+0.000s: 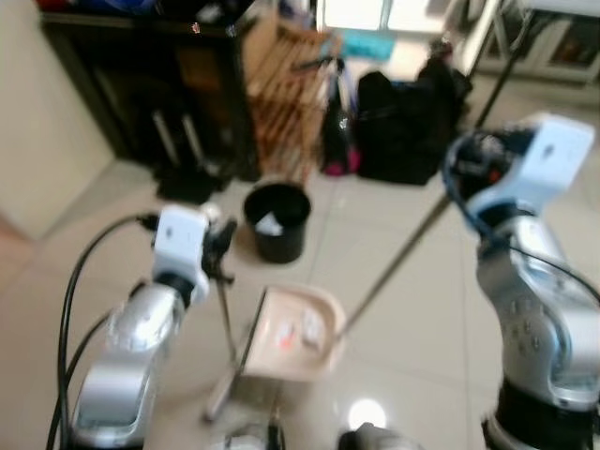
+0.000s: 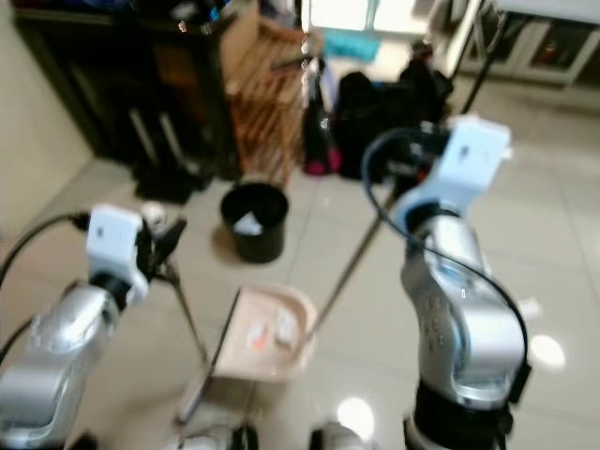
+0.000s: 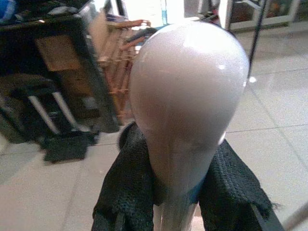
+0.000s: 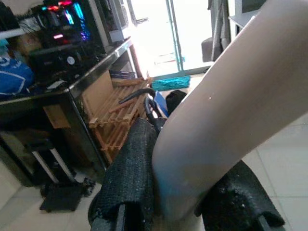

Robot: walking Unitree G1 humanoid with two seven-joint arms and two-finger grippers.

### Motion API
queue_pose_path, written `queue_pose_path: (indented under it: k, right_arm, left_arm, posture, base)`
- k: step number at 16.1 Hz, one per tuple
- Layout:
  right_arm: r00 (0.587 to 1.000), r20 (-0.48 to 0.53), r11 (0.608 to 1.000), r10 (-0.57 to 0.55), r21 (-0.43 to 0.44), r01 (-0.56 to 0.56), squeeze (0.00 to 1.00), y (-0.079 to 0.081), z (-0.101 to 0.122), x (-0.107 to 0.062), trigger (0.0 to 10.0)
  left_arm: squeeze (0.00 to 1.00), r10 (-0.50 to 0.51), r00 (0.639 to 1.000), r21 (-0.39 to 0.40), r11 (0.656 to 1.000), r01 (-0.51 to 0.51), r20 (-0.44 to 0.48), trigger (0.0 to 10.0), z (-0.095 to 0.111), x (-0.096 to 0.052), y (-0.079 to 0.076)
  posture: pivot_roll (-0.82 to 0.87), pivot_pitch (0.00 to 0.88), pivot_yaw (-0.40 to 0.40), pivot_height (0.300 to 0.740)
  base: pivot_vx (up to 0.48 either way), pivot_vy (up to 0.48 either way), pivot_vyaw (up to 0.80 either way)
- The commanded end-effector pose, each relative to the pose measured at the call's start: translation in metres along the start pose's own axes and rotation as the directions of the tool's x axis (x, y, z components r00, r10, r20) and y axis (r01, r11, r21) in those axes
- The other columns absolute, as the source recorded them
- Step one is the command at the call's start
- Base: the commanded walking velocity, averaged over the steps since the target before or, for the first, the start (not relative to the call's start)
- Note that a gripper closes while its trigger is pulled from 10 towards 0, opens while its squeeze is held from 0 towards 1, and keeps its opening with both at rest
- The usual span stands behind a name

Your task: Sweep floor

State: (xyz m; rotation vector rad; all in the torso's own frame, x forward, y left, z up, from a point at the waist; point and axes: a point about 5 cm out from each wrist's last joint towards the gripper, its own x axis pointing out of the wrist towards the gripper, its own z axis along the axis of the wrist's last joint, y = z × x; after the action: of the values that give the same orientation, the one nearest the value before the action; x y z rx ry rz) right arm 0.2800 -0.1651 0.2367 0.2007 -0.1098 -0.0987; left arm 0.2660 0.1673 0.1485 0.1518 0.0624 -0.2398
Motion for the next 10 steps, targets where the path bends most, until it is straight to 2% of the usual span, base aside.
queue_pose_path:
  k: [1, 2, 5, 10]
  right_arm:
    - [0.999, 0.046, 1.000, 0.005, -0.002, -0.005, 0.00, 0.002, 0.008, 0.000, 10.0]
    - [0.999, 0.049, 1.000, 0.004, 0.000, -0.004, 0.00, 0.002, 0.009, 0.001, 10.0]
    - [0.998, 0.057, 1.000, 0.010, 0.002, -0.010, 0.00, 0.003, 0.011, 0.003, 10.0]
    - [0.995, 0.102, 1.000, 0.011, 0.002, -0.011, 0.00, 0.005, 0.024, 0.005, 10.0]
  left_arm:
    - [0.00, 0.028, 0.999, 0.009, 1.000, -0.028, 0.032, 10.0, 0.006, 0.000, 0.005]
    - [0.00, 0.035, 0.999, 0.018, 0.999, -0.035, 0.029, 10.0, 0.006, 0.001, 0.006]
    - [0.00, 0.058, 0.998, -0.036, 0.998, -0.057, 0.027, 10.0, 0.005, 0.001, 0.007]
    - [0.00, 0.069, 0.996, -0.003, 0.998, -0.069, 0.057, 10.0, 0.009, 0.004, 0.006]
  posture:
    - [-0.03, 0.136, 0.000, 0.740]
    - [-0.04, 0.134, -0.002, 0.740]
    - [-0.04, 0.135, -0.002, 0.740]
    - [-0.04, 0.128, -0.006, 0.740]
  base:
    - [0.000, -0.480, 0.00]
    - [0.000, -0.480, 0.00]
    - [0.000, 0.000, 0.00]
    - [0.000, 0.000, 0.00]
